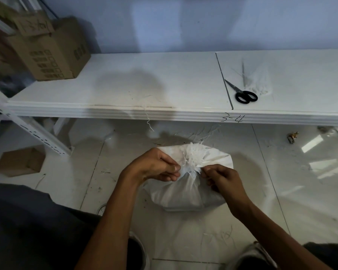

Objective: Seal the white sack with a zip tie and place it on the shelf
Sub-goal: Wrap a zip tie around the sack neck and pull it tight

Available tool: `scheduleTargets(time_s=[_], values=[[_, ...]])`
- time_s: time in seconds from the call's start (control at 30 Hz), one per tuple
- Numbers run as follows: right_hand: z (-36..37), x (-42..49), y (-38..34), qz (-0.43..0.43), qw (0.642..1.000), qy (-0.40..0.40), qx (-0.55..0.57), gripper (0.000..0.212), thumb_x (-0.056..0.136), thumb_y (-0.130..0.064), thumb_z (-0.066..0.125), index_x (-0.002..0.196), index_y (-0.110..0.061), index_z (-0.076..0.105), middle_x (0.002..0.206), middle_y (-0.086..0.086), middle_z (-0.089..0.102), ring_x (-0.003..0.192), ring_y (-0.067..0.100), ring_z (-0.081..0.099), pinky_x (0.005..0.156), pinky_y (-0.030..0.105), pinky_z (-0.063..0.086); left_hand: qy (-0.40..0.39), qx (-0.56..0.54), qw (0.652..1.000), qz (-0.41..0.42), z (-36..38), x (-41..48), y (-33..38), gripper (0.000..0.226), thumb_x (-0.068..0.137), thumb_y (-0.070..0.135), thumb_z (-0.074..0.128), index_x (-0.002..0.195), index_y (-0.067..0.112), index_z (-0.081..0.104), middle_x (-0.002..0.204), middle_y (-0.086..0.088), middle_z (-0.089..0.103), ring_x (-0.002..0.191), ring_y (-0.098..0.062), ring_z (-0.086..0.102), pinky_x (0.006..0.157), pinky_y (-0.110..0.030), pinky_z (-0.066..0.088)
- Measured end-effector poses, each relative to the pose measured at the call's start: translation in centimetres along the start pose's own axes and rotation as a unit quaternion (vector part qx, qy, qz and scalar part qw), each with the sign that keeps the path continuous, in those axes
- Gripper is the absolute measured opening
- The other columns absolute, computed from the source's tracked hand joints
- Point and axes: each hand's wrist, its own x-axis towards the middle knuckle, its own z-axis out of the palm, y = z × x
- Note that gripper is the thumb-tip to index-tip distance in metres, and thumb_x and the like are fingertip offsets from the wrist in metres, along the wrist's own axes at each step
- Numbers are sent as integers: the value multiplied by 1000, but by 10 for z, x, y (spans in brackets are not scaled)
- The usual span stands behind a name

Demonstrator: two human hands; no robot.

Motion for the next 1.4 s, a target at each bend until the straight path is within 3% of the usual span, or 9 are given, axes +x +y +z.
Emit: scheduleTargets(time_s=[0.2,0.33,0.47,0.63,0.73,0.97,1.4], values=[[2,2,-2,43,998,-37,28,8,86,-12,69,83,-14,76,74,3,70,71,15,60,66,28,47,-28,-1,999,-22,19,5,-7,16,83,3,74,99,2,76,86,-12,79,75,-16,75,61,-20,58],[0,6,0,53,997,-49,40,10,84,-8,69,81,-13,77,70,1,71,68,13,62,62,22,50,-11,-30,999,-25,32,12,-13,16,79,-2,74,95,1,78,90,-17,78,72,-17,74,62,-20,58],[0,8,1,53,995,-53,65,11,84,-4,68,82,-10,77,71,3,71,65,12,62,59,18,51,-11,-71,997,-16,41,15,-14,17,80,-5,73,96,-1,76,95,-19,77,83,-25,76,67,-23,61],[0,10,5,79,991,-68,83,12,86,-6,66,84,-10,77,67,5,68,61,11,58,61,22,46,1,-130,991,11,50,20,-18,13,84,-4,68,94,1,76,83,-15,77,69,-17,75,63,-21,60],[-3,9,7,88,987,-94,95,11,87,-6,66,92,-1,75,67,5,66,59,7,58,59,19,46,19,-156,987,38,52,24,-18,11,86,-2,67,92,1,75,80,-14,77,68,-17,74,64,-21,60],[-2,9,5,103,979,-108,135,11,88,-4,64,93,-1,73,71,6,71,63,7,66,56,15,50,57,-212,974,50,56,30,-17,19,85,-1,66,80,14,76,77,-6,77,72,-16,73,72,-24,59],[4,11,10,104,975,-103,170,15,90,-2,59,98,4,70,75,4,72,63,7,66,58,15,52,6,-229,973,4,51,35,-16,16,85,1,67,85,13,77,83,-5,75,72,-13,67,68,-24,47]])
